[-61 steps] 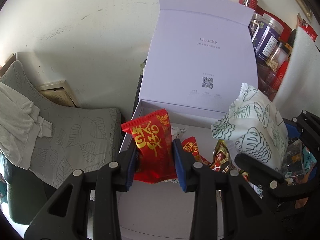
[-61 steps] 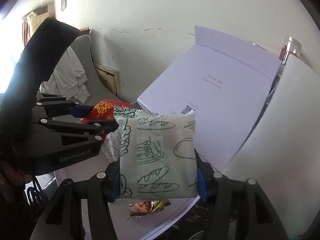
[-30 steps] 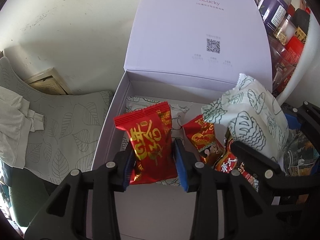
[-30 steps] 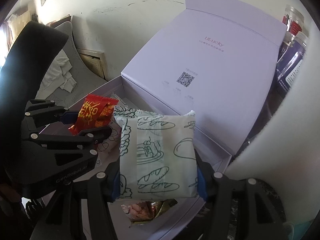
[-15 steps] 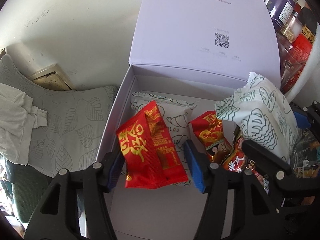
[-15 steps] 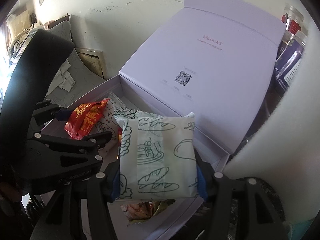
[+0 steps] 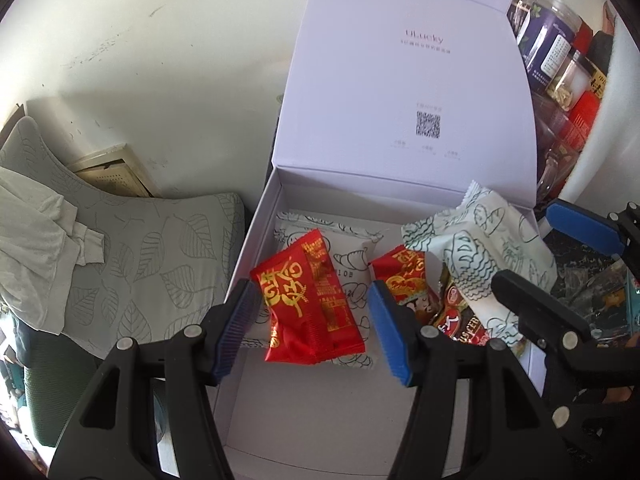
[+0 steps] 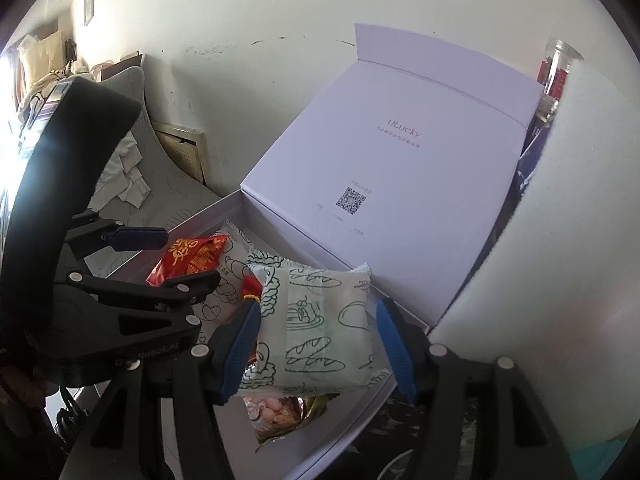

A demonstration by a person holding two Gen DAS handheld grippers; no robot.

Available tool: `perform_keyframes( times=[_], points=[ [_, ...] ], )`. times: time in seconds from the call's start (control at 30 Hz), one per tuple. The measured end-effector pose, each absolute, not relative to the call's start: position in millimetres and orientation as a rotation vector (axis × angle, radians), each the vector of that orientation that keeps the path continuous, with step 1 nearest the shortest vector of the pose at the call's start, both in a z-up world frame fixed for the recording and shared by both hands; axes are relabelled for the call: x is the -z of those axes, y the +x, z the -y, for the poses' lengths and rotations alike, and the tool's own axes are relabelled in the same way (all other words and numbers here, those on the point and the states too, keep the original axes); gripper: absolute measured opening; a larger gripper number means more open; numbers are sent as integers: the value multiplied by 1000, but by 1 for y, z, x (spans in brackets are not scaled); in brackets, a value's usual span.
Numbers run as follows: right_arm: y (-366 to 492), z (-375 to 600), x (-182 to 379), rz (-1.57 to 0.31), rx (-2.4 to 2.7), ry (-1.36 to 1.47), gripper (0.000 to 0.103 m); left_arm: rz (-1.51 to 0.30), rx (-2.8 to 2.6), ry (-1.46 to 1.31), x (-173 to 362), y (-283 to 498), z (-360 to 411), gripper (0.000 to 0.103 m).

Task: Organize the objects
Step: 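Lower and open the left gripper to drop the red packet while the right releases the white bag, then withdraw both grippers from the lavender box back over the table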

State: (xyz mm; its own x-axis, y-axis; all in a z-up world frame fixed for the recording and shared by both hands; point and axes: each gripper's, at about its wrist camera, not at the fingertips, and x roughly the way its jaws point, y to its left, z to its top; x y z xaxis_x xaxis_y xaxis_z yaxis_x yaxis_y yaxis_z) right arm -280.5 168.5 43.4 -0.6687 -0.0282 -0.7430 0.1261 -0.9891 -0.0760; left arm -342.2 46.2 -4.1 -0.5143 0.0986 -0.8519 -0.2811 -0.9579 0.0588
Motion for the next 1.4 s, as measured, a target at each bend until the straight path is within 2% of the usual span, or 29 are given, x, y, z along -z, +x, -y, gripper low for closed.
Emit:
perform_keyframes(
  times=[0.53, 0.67, 0.87, 1.4],
  points=[
    [-274, -175, -60, -116, 2796, 1204, 61, -225, -2645, -1329, -31, -333, -31, 58],
    [-267, -174, -72, -112, 2810, 1156, 67, -164, -2672, -1297, -43, -325, -22, 58],
    [-243, -175, -87, -85, 2808, 1115, 68, -108, -2687, -1272, -58, -301, -13, 58],
    [-176, -166, -125, -136, 2832, 1012, 73, -167, -2837, -1154, -102, -226, -7, 75]
  ],
)
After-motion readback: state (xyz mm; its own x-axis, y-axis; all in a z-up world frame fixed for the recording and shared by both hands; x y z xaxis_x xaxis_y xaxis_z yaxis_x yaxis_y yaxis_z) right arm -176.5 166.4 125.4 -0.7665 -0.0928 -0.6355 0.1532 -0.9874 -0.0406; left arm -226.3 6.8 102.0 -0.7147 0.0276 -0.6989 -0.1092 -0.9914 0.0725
